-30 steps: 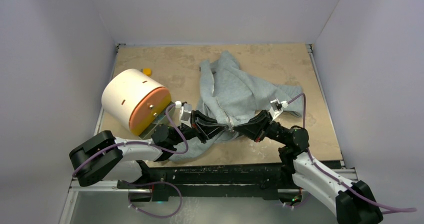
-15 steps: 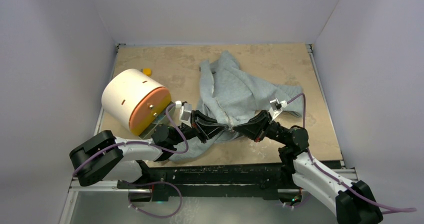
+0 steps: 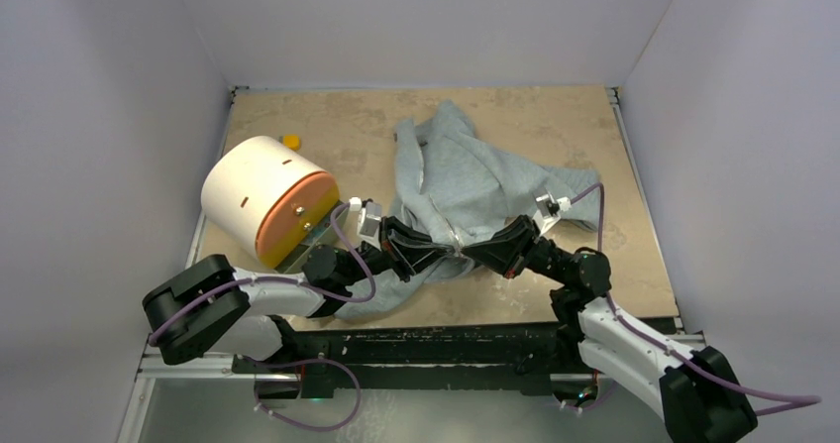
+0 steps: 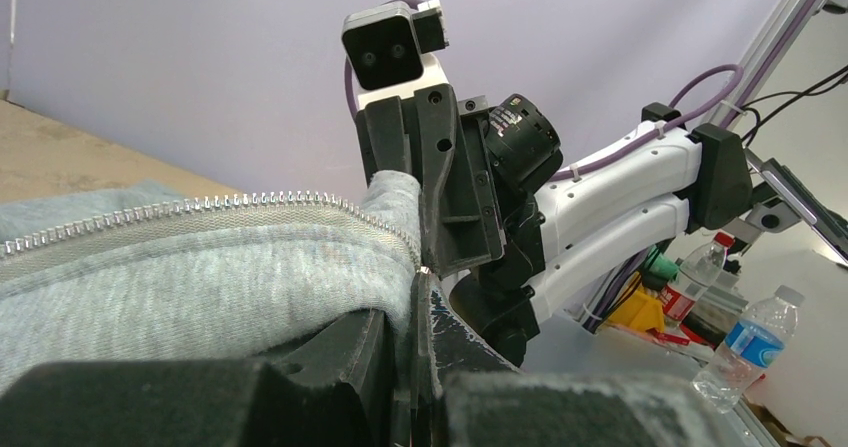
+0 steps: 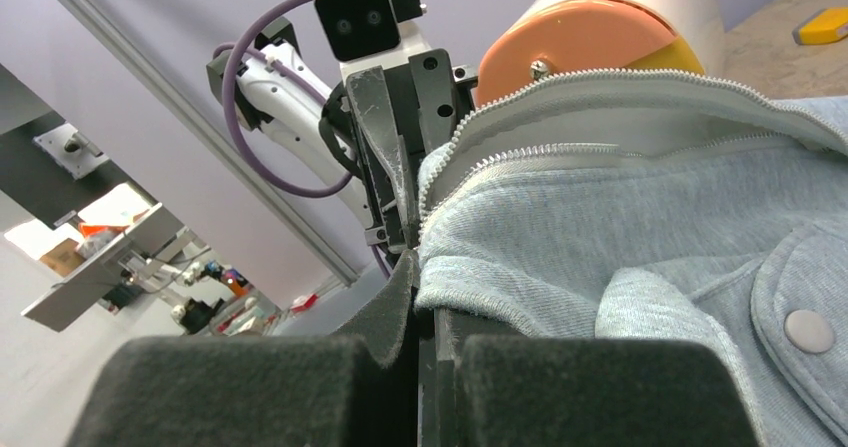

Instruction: Zip up the jacket

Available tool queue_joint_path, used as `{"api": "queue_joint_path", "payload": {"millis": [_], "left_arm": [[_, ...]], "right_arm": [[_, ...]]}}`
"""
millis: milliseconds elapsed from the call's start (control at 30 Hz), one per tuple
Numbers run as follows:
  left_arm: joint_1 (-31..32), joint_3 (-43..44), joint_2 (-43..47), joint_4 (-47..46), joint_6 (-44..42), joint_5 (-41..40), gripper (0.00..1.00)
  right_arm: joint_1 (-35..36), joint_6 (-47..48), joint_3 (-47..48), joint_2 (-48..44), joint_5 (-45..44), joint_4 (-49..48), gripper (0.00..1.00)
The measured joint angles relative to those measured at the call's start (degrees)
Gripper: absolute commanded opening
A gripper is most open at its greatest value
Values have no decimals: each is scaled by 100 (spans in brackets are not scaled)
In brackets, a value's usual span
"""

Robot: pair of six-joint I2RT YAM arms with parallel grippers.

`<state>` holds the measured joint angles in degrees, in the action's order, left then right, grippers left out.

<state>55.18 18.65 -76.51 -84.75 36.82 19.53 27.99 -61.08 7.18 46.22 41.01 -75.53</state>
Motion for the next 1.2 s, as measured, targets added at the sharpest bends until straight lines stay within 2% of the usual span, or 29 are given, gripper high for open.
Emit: {"api": "queue_joint_path", "payload": {"millis": [767, 1200], "left_arm": [[-31, 210, -142, -48, 173, 136, 0], [188, 492, -92, 678, -107, 42, 0]], "right_arm": [[-13, -81, 0, 190, -382, -564, 0], [-22, 0, 0, -186, -785, -87, 0]]}}
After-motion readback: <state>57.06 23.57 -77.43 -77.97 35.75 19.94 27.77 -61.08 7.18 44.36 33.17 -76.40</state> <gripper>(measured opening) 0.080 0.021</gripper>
